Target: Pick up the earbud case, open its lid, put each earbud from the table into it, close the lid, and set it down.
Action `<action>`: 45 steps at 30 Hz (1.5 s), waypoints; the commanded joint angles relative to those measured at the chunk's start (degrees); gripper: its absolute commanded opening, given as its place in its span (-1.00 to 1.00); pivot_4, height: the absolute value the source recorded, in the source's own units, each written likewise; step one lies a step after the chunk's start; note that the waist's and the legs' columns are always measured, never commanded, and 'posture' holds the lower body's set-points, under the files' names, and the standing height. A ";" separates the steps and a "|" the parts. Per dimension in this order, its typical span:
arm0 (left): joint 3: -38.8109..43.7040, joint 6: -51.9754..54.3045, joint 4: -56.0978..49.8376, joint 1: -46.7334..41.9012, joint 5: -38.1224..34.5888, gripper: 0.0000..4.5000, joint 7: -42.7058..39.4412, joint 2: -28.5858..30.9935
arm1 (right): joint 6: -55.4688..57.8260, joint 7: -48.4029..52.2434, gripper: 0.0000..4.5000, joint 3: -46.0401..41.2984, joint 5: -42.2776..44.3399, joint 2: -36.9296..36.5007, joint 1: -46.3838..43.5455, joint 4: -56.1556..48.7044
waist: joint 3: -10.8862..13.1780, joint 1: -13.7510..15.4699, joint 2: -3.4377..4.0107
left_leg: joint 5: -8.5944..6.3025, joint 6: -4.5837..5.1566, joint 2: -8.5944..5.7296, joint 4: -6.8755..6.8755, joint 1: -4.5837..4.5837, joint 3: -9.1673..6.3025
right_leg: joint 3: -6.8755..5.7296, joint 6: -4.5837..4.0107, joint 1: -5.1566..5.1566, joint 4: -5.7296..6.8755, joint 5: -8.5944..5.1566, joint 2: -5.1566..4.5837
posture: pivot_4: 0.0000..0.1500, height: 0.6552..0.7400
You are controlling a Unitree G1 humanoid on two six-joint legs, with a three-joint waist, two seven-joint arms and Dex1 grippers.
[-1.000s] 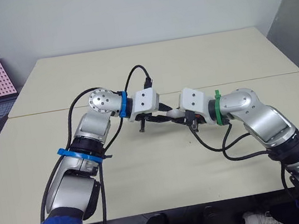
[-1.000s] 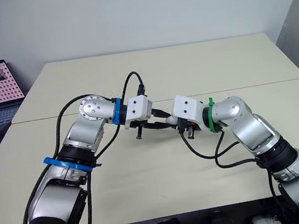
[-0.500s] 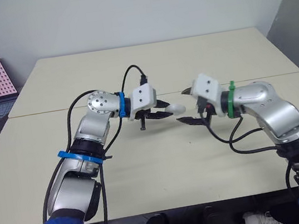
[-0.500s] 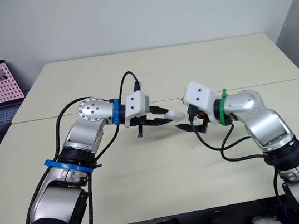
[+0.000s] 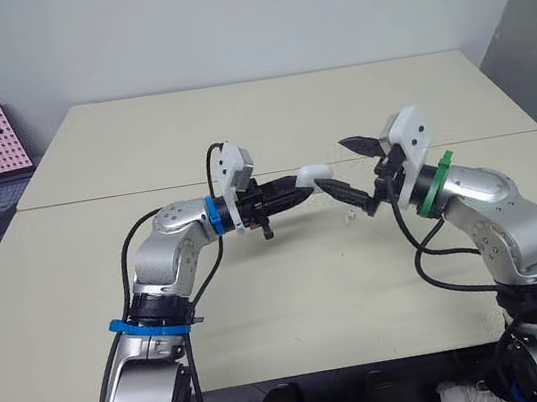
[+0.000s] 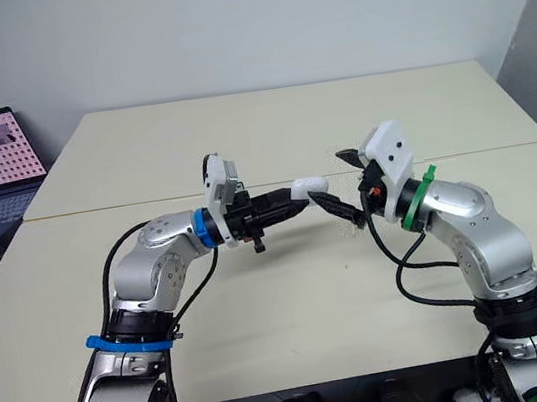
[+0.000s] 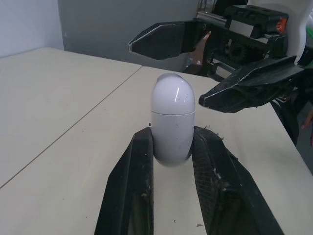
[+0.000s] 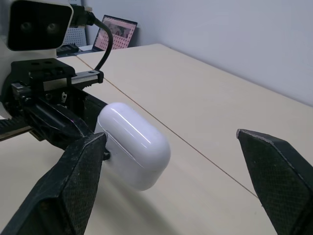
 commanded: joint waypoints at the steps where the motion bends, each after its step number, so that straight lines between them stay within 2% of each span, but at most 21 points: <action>1: -0.28 0.18 -3.12 -0.45 -1.39 -0.67 -0.05 -0.27 | -1.00 -0.25 0.97 0.31 0.19 -0.81 -1.72 -0.21 | 0.00 -0.01 0.00 | 0.00 0.00 0.00 0.00 0.00 0.00 | 0.00 0.00 0.00 0.00 0.00 0.00 | 1.00 1.00; 9: -0.55 1.05 -3.77 -0.61 -1.89 -0.67 -0.23 -0.28 | -0.43 -1.98 0.97 -0.62 0.37 -0.67 -5.07 2.93 | 0.00 0.00 0.00 | -0.04 0.07 0.00 -0.01 0.00 0.01 | 0.00 0.00 0.00 -0.02 0.00 0.00 | 1.00 1.00; 22: 0.04 -0.69 -1.87 -0.85 -1.12 -0.67 0.42 0.21 | 4.23 -1.71 0.97 -7.75 8.42 -2.68 -6.41 3.86 | 0.00 0.08 0.00 | -0.08 0.13 -0.01 -0.01 0.00 0.01 | -0.01 -0.01 0.03 -0.04 0.00 -0.03 | 1.00 1.00; 29: -0.33 -0.74 -2.95 0.28 -1.50 -0.67 0.86 0.37 | 3.75 6.14 0.97 -2.85 9.79 -9.49 -3.69 1.16 | 0.00 0.03 0.00 | -0.10 0.17 -0.01 -0.01 0.00 0.03 | -0.01 0.00 0.05 -0.06 0.00 -0.05 | 1.00 1.00; 37: -0.64 -0.54 -3.44 0.35 -1.56 -0.67 0.67 0.47 | 0.07 4.04 0.97 0.68 5.95 -8.39 -4.49 3.96 | 0.00 0.11 0.00 | -0.10 0.17 -0.02 -0.01 0.00 0.03 | -0.01 0.00 0.06 -0.07 0.00 -0.06 | 1.00 1.00; 45: -1.06 -0.77 -3.68 0.87 -1.47 -0.67 0.27 0.90 | 0.99 0.76 0.97 -2.49 7.28 -6.42 -7.15 6.82 | 0.00 0.07 0.00 | -0.10 0.17 -0.02 -0.02 0.00 0.03 | -0.02 0.00 0.05 -0.06 0.00 -0.06 | 1.00 1.00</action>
